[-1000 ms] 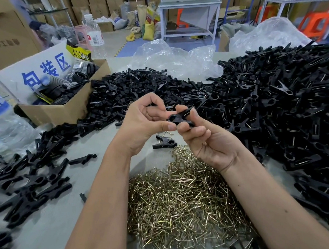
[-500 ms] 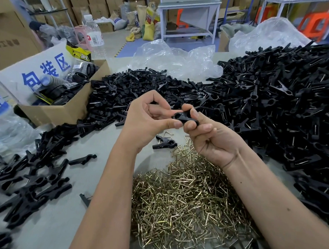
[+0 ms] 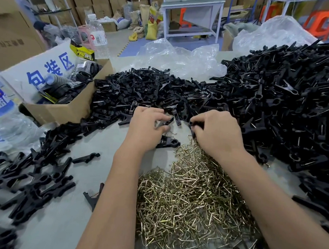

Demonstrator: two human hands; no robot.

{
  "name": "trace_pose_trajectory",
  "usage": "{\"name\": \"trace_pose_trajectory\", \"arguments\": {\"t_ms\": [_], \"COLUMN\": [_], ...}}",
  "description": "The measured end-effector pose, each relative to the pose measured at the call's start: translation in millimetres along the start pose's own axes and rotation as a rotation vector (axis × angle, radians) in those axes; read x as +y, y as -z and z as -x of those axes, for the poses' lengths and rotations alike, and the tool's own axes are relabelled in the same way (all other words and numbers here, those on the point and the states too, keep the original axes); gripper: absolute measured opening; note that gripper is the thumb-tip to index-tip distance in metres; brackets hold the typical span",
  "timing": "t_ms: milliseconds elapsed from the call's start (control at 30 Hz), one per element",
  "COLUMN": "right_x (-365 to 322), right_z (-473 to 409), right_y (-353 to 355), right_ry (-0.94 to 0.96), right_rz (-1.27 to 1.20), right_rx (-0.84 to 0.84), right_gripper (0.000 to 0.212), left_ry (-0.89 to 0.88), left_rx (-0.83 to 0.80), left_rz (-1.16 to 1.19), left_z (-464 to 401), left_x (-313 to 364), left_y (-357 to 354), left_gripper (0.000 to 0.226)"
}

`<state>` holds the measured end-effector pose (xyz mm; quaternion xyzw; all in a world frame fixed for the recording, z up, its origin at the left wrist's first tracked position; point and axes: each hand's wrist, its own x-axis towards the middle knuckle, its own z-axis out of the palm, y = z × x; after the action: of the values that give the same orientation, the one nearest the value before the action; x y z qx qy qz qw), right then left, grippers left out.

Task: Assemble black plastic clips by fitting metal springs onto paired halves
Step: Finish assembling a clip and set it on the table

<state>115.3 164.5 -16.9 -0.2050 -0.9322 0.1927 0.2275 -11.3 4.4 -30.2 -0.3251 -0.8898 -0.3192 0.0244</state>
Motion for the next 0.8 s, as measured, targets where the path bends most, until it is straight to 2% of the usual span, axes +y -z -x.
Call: {"name": "trace_pose_trajectory", "arguments": {"t_ms": [67,133,200,300,433,533,667,800], "right_x": [-6,-10,-13,-21,-38,-46,-51,-42], "right_z": [1,1,0,-9,-31,-40,-40,-35], "right_y": [-1,1,3,-1,-16,-27,-30,-18], "right_ry": [0.015,0.027,0.037,0.081,0.163,0.162,0.145,0.134], "right_rz": [0.086,0.055,0.013,0.089,0.186,0.229,0.263,0.045], "right_rx": [-0.023,0.000,0.064,0.093,0.057,-0.051,-0.051,0.024], "right_gripper": [0.030,0.036,0.028,0.016,0.006,0.007,0.014,0.021], "left_ry": [-0.003,0.034,0.109,0.167,0.201,0.208,0.234,0.326], "left_rx": [0.038,0.086,0.079,0.052,0.074,0.129,0.189,0.195], "left_rz": [-0.038,-0.027,0.062,0.141,0.193,0.221,0.289,0.439], "left_z": [0,0,1,3,5,3,0,-2], "left_x": [1,-1,-4,-1,2,2,4,2], "left_y": [-1,1,2,1,5,9,10,13], "left_gripper": [0.020,0.017,0.023,0.027,0.036,0.056,0.041,0.020]}}
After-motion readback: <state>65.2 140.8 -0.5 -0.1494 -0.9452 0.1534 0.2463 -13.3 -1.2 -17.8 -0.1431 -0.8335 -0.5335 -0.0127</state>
